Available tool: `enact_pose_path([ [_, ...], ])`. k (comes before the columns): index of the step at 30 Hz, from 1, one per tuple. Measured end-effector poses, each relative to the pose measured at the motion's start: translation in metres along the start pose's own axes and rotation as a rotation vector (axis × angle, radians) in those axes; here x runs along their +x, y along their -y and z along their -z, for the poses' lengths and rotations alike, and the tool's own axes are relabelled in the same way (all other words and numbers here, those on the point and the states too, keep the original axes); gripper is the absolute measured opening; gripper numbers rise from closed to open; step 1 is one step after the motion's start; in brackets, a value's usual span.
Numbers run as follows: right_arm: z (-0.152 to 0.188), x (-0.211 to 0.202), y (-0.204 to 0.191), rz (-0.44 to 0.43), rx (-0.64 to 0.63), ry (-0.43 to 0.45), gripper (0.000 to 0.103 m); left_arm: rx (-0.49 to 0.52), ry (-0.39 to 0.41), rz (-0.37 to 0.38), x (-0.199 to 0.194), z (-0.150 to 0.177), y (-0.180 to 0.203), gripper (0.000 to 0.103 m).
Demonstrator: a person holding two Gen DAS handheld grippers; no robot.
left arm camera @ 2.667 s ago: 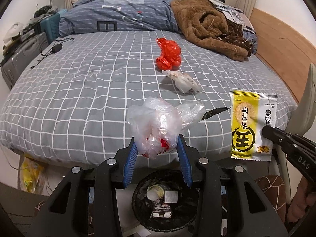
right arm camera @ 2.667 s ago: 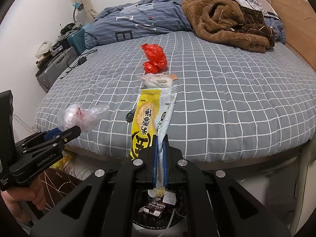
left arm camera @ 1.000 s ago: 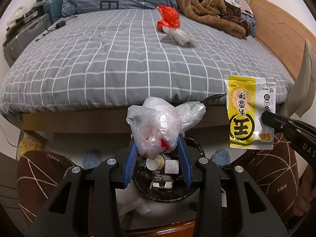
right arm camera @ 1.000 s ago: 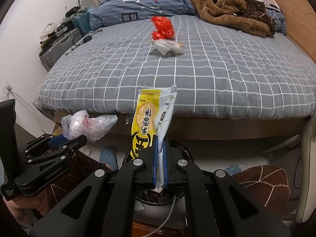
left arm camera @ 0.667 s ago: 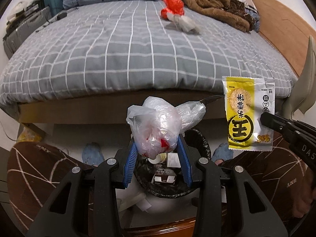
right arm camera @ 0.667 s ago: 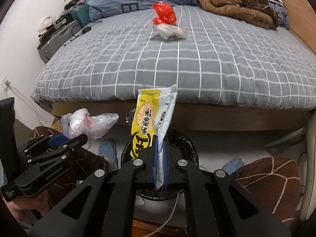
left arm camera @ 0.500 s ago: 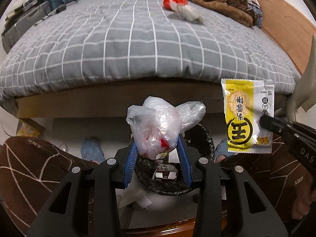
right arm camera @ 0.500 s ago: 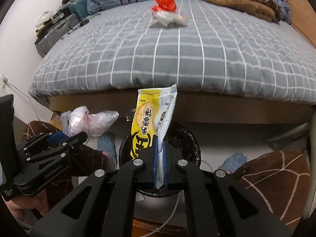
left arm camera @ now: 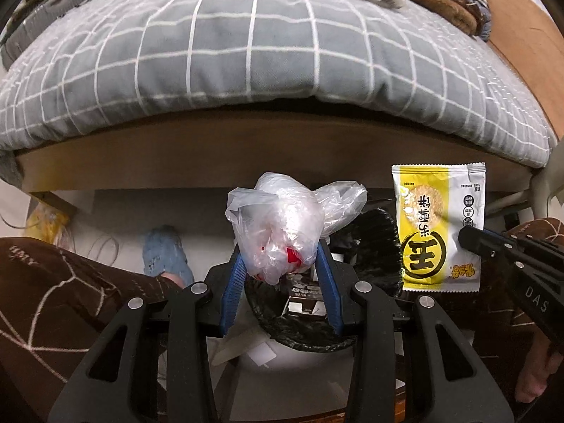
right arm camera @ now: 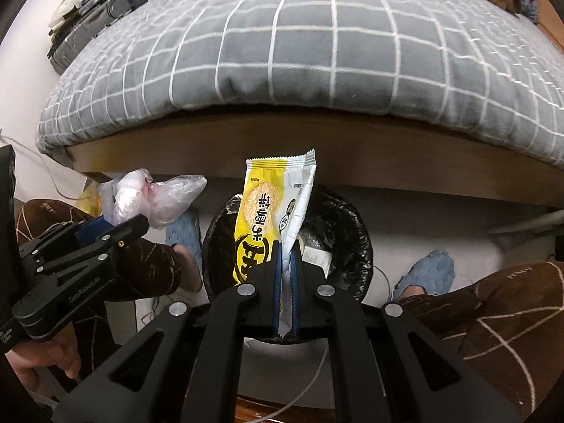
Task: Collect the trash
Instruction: 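Open the right tool to drop the wrapper while the left tool releases the plastic bag into the bin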
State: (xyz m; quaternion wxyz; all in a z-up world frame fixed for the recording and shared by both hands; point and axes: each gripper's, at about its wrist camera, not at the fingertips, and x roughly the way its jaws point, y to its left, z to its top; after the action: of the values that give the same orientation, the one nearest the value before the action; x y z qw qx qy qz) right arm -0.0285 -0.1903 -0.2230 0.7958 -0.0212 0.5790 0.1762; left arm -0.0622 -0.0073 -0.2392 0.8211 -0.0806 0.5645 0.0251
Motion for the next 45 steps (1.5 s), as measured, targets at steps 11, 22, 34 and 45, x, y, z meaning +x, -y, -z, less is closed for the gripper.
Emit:
enact_pose_path([
  [11, -0.005, 0.027, -0.019, 0.011, -0.052, -0.048, 0.007, -0.037, -0.027, -0.012, 0.012, 0.000, -0.016, 0.039],
  [22, -0.003, 0.013, -0.005, 0.072, -0.029, -0.006, 0.034, -0.005, -0.016, -0.010, 0.010, -0.002, -0.003, 0.039],
  [34, 0.010, -0.024, 0.039, 0.147, 0.067, 0.102, 0.080, 0.078, -0.039, 0.023, 0.015, -0.002, 0.036, 0.039],
  [45, 0.018, -0.039, 0.066, 0.177, 0.121, 0.146, 0.090, 0.139, -0.051, 0.048, 0.021, -0.004, 0.067, 0.040],
])
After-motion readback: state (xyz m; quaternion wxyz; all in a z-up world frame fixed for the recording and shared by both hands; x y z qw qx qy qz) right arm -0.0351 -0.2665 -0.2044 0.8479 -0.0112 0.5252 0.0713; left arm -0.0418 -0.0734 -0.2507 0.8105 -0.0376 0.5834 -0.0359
